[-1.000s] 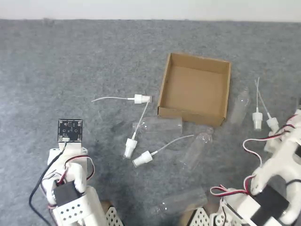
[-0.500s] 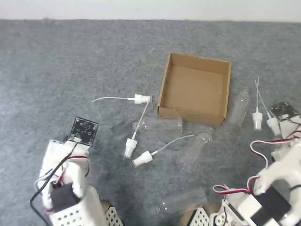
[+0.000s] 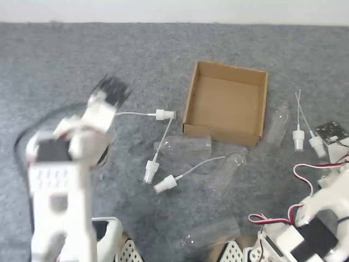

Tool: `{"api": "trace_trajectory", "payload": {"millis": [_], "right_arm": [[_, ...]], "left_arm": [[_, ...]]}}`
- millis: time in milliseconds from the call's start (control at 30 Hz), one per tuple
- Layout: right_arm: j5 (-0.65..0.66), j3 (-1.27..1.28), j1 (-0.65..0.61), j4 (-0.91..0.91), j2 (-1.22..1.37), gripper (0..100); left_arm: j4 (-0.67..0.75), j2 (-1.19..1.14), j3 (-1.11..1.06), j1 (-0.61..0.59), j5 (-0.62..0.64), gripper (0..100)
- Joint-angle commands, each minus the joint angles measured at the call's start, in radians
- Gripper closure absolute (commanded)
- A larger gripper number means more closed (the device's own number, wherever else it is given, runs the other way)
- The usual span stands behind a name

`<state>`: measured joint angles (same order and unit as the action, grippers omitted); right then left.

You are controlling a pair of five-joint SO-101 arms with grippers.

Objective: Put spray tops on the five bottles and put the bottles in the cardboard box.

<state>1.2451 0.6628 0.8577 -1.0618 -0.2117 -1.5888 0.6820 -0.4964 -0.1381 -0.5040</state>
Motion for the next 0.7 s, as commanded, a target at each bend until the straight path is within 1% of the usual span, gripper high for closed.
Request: {"api": "trace_trajectory", "payload": {"millis": [0,67,200,300,433,533,667], "right_arm": [[0.012,-0.044,0.016,0.002,-0.010,85.0],[0.012,-0.044,0.016,0.002,-0.010,85.0],[0.012,-0.044,0.016,0.002,-0.010,85.0],[0.012,-0.044,0.016,0.002,-0.010,85.0],[0.015,-0.044,0.016,0.002,-0.010,85.0],[0.015,-0.044,0.016,0.002,-0.010,85.0],[0.014,-0.044,0.016,0.002,-0.010,85.0]], "left_arm": [[0.121,-0.288,0.170,0.141,0.117,98],[0.215,-0.381,0.196,0.178,0.129,94],[0.348,-0.560,0.228,0.238,0.114,82],[0.450,-0.671,0.228,0.255,0.043,76],[0.572,-0.776,0.228,0.255,-0.006,75],[0.647,-0.824,0.229,0.255,-0.012,75],[0.686,-0.881,0.288,0.252,-0.008,75]]}}
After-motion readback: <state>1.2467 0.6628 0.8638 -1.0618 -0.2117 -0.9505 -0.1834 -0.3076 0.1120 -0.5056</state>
